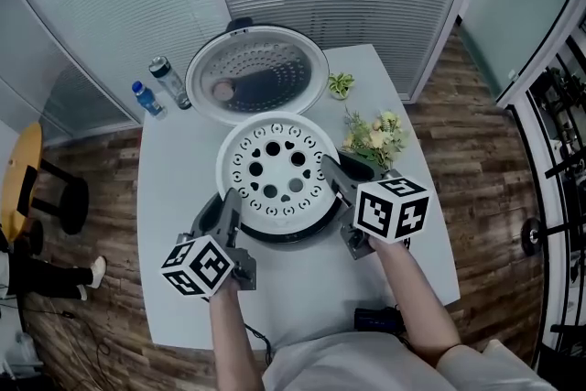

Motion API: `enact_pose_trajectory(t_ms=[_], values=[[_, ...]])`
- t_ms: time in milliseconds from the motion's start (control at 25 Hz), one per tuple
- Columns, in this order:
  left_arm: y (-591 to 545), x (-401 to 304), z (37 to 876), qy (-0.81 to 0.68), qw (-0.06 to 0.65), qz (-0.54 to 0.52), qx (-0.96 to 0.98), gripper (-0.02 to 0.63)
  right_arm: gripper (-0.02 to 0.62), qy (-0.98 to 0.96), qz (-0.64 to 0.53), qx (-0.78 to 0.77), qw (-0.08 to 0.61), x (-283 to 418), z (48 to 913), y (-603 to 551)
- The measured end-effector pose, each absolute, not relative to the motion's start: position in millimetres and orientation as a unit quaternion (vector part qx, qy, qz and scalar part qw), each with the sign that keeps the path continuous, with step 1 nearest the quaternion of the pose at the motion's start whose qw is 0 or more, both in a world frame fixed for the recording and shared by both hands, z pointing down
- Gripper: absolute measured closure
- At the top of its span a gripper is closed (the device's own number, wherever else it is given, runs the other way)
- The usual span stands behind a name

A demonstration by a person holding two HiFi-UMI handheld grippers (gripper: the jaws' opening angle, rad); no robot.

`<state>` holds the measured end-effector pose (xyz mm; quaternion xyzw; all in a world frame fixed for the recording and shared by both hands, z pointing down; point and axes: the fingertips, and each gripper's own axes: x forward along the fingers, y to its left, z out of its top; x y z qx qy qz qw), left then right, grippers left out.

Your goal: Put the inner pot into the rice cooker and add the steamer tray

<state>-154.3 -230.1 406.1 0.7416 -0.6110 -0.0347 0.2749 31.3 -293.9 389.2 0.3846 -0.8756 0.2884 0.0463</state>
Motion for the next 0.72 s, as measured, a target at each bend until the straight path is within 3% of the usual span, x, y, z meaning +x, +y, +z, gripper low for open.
enact_pose_trajectory(t_ms=[720], values=[[-245.4, -161.7, 436.8, -0.61, 0.282, 0.011, 0.741, 0.534, 0.511, -0.88, 0.246, 0.379, 0.146, 19.2, 424.7, -298.6]])
